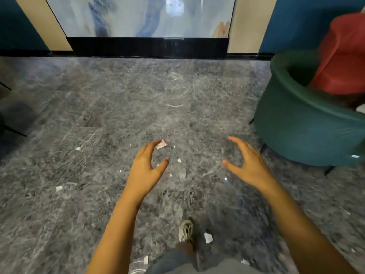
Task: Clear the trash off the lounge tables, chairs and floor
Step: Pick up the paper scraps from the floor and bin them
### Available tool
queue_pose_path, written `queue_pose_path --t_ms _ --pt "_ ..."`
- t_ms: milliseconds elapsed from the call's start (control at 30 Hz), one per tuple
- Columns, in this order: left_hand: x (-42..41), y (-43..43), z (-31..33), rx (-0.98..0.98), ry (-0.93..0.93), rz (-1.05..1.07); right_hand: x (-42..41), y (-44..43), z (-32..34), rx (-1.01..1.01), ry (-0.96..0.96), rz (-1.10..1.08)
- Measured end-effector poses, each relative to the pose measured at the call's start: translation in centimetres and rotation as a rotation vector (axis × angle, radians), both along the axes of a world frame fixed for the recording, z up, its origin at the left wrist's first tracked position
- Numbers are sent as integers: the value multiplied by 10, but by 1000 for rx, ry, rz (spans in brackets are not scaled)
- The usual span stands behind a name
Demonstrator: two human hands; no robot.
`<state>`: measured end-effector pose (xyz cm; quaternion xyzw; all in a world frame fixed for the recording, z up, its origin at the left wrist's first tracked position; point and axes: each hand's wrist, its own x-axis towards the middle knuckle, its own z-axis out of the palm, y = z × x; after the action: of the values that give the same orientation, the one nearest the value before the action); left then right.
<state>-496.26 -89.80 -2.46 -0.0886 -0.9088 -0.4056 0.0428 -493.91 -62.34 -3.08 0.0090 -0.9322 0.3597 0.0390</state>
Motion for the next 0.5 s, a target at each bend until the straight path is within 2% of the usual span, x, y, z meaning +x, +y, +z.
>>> queue_pose_path --t_ms 267,500 --pt "-255 37 24 -36 -6 -44 -236 39 14 2 -7 -45" --pt "-463 81 -3 -43 4 -40 -450 89 -21 -48 -7 -48"
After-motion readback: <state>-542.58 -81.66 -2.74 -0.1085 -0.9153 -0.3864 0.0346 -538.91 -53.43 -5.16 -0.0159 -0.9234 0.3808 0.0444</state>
